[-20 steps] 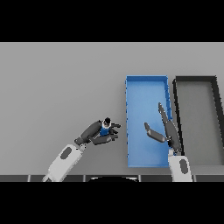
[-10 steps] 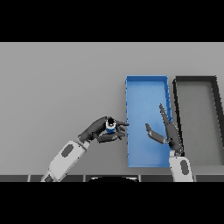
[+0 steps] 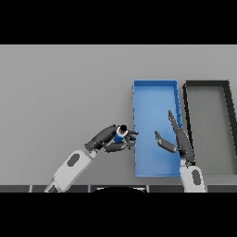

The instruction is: Pick up the blue pipe and place it into the blue bin.

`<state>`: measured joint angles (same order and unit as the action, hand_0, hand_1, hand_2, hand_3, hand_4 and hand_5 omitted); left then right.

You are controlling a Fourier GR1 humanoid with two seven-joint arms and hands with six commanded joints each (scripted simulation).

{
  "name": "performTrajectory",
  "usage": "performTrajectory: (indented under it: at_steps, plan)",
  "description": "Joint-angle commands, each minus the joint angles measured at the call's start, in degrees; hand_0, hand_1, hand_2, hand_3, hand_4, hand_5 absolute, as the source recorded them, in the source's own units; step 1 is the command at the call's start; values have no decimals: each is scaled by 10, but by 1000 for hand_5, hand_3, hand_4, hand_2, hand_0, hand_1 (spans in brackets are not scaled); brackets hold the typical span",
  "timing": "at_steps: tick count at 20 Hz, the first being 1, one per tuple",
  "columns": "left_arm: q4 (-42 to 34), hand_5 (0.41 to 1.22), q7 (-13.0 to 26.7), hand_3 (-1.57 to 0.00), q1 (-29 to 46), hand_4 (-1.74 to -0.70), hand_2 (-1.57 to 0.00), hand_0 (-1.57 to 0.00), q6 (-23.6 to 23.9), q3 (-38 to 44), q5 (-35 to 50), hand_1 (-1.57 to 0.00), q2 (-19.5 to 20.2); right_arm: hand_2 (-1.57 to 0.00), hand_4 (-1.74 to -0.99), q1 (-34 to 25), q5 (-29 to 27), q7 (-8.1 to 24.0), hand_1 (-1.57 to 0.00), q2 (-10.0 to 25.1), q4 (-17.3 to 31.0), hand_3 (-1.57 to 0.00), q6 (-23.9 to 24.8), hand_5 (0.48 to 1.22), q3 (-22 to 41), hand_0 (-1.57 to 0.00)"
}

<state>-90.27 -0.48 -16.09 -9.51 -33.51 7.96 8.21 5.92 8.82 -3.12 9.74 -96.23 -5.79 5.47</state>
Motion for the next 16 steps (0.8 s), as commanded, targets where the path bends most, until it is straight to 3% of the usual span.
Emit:
performTrajectory:
  at_steps: [1, 3, 6, 9, 14, 16]
  plan:
    - [-1, 1220, -1, -1440, 1, -1730, -1570, -1570, -2, 5, 3, -1570, 6, 1, -1213, -3, -1, -1, 1, -3, -4, 1, 0, 684, 2, 1]
    - [-3, 1221, -11, -1441, 5, -1730, -1571, -1571, -5, 6, 4, -1571, 10, 1, -1225, -2, -71, -24, 1, 5, -31, 1, -48, 647, -8, 1]
    - [-10, 1221, -3, -1442, 2, -1731, -1571, -1571, -6, 6, 10, -1571, 9, 1, -1254, -32, -184, 34, 1, 32, -71, 1, -116, 554, -19, 1]
    - [-10, 1221, -8, -1444, 6, -1731, -1571, -1571, -5, 0, 1, -1571, 8, 1, -1313, -61, -287, 87, 1, 73, -117, 1, -181, 517, -10, 1]
    - [-9, 1221, 3, -1442, -8, -1730, -1571, -1571, -6, 2, -3, -1571, 7, 1, -1340, -157, -365, 176, 1, 111, -167, 1, -223, 499, 38, 1]
    - [-17, 1221, 4, -1440, -5, -1730, -1571, -1571, -4, 1, -7, -1571, 10, 1, -1335, -182, -367, 198, 1, 112, -176, 1, -230, 490, 59, 1]
